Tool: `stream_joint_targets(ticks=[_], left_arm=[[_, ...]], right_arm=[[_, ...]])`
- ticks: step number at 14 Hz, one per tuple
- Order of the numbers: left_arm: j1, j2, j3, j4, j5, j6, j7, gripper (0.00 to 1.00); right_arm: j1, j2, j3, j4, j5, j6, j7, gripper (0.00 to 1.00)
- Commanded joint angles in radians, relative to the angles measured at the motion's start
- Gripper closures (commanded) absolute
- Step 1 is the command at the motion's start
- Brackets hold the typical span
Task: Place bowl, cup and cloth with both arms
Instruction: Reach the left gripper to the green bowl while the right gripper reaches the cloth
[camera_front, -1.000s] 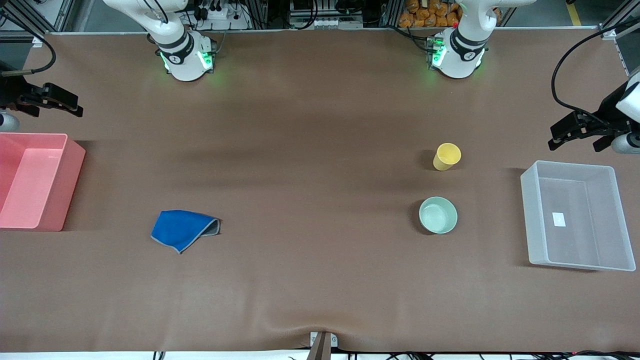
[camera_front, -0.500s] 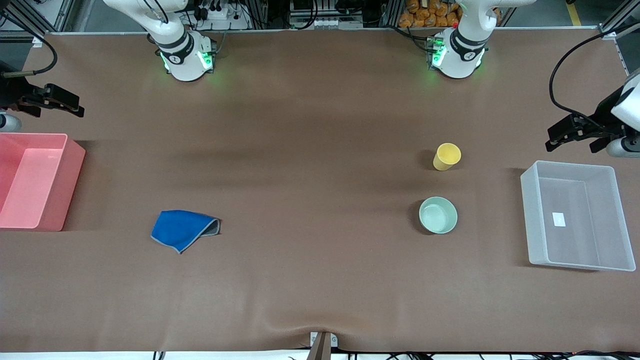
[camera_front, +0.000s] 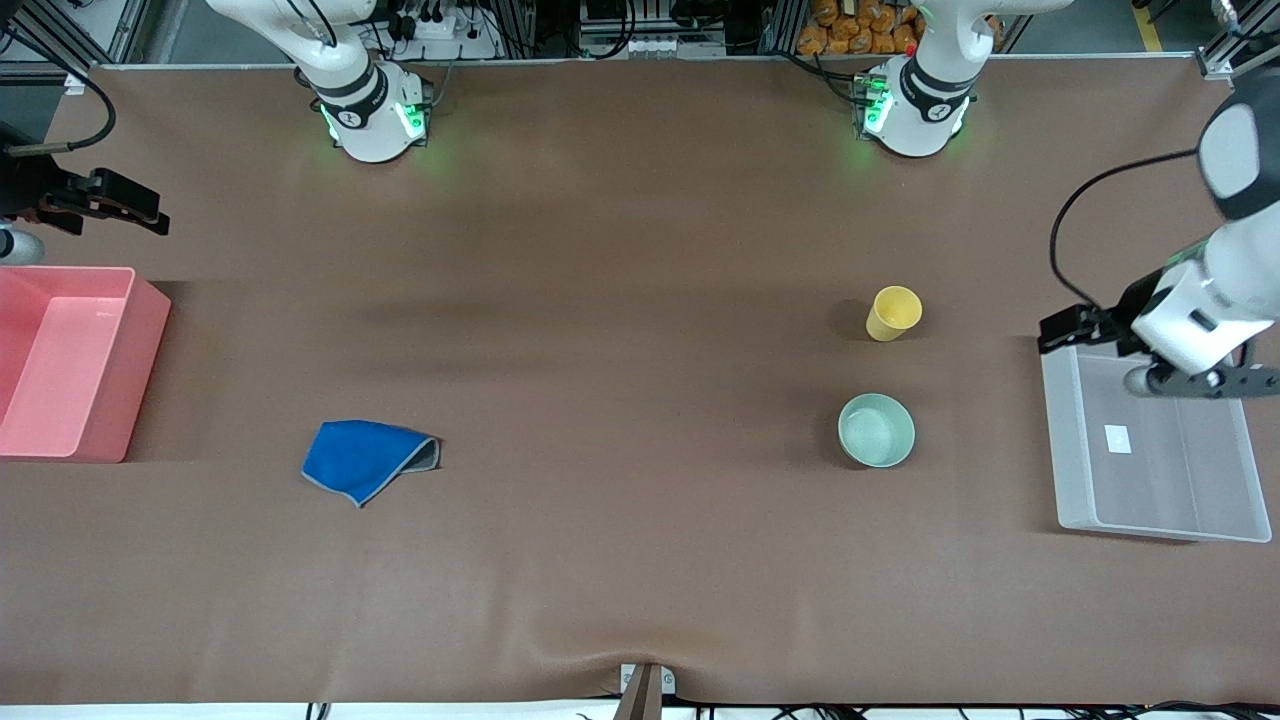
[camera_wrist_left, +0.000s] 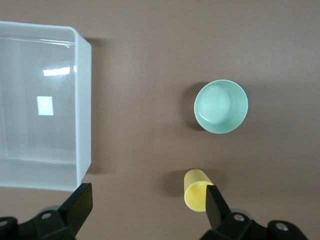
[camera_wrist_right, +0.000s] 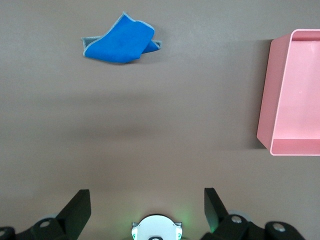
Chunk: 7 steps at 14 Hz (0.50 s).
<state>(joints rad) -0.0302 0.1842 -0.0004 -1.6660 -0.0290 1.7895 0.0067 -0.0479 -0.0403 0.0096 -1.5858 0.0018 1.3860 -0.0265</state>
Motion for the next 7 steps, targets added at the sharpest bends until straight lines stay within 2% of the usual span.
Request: stream_joint_targets(ticks=[1,7], left_arm=[[-0.008,0.063,-0.018,0.012,-0.003,0.056,-0.066,0.00],[-0.027,0.193,-0.055,0.000,-0.018,0.214,-0.100,0.00]], right_arm=[[0.011,-0.004,-0.008,-0.008,0.014,0.008,0.016,0.00],[0.020,-0.003,-0.006,-0.016,0.012,0.008,0.025,0.00]])
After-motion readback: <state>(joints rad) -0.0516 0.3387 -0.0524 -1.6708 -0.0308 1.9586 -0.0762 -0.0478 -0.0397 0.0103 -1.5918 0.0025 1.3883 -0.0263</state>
